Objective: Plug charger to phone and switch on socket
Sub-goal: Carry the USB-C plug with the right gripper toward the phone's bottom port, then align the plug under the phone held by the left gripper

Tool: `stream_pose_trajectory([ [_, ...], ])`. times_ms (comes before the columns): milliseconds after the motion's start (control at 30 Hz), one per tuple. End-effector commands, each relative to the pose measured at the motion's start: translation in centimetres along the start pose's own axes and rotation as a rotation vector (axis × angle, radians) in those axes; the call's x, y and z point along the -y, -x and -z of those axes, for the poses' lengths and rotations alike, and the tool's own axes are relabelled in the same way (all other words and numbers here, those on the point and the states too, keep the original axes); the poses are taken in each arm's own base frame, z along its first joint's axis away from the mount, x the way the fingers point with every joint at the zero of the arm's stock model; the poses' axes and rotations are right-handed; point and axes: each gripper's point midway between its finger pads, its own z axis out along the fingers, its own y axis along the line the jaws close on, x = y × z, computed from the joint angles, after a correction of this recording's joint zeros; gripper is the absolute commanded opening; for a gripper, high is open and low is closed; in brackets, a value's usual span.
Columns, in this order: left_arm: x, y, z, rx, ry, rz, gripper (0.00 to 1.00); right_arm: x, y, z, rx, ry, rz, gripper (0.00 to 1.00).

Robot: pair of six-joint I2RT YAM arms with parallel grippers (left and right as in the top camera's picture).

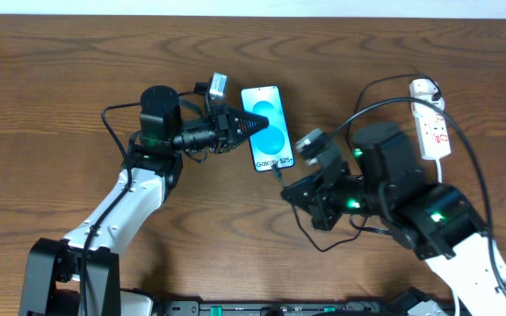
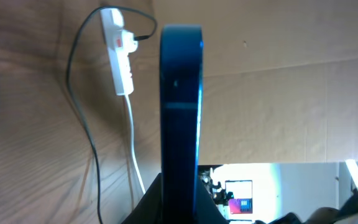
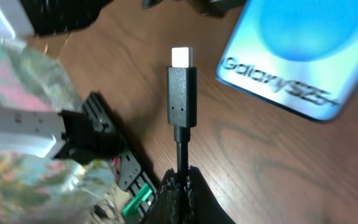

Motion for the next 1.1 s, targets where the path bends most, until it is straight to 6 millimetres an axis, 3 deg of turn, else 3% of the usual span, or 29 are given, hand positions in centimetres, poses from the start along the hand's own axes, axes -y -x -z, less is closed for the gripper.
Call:
stream_pose_trajectory([
  [0, 1.8, 0.0, 0.2, -0.022, -0.049, -0.042, 0.07, 0.0, -1.0, -2.1, -0.067, 0.033, -0.017, 0.01],
  [67, 2.3, 0.2, 0.2, -0.014, -0.065, -0.078, 0.07, 0.6, -1.3, -2.9, -0.1, 0.021, -0.19, 0.01],
  [233, 2.5, 0.3, 0.2, -0.009, -0.068, -0.087, 0.07, 0.4, -1.1, -3.5, -0.099, 0.031, -0.198, 0.01],
  [333, 2.3, 0.9, 0.2, 0.024, -0.057, -0.082, 0.07, 1.8, -1.2, -3.5, -0.091, -0.056, -0.299, 0.01],
  [467, 1.9, 2.1, 0.4, 0.089, -0.038, -0.034, 0.07, 1.9, -1.6, -3.4, -0.101, -0.066, -0.337, 0.01],
  [700, 1.6, 3.4, 2.4, 0.113, -0.04, 0.027, 0.07, 2.1, -2.0, -3.4, -0.114, -0.079, -0.353, 0.01],
  [1067, 1.8, 2.6, 2.7, 0.059, -0.057, 0.043, 0.07, 2.0, -1.2, -3.5, -0.088, -0.069, -0.336, 0.01],
])
